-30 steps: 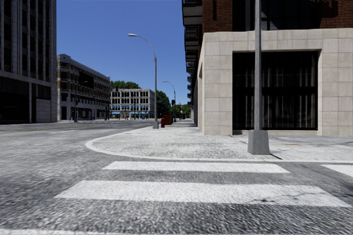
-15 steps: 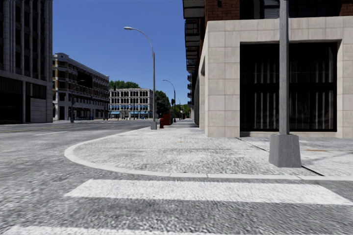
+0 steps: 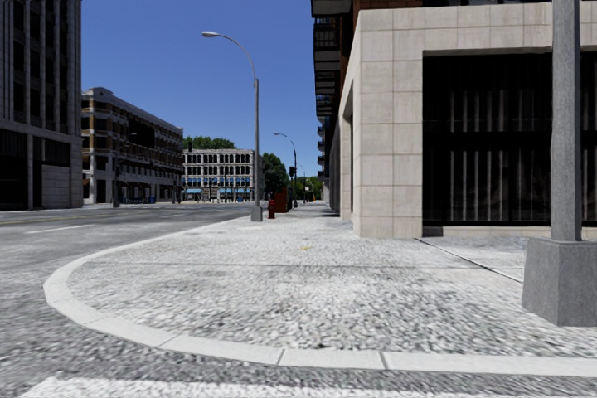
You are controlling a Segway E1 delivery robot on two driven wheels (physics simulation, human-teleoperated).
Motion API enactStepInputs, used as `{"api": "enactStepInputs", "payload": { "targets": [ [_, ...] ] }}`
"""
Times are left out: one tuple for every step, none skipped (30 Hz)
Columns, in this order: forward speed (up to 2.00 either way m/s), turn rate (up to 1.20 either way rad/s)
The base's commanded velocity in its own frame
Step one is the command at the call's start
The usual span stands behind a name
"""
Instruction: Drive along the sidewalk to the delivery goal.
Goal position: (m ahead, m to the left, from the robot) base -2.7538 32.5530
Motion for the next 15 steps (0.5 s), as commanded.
{"api": "enactStepInputs", "payload": {
  "targets": [
    [1.98,0.0],
    [1.98,0.0],
    [1.98,0.0],
    [1.98,0.0],
    [1.98,0.0],
    [1.98,0.0],
    [1.98,0.0],
    [1.98,0.0],
    [1.98,0.0],
    [1.98,0.0],
    [1.98,0.0],
    [1.98,0.0],
    [1.98,0.0],
    [1.98,0.0],
    [1.98,0.0]
  ]
}}
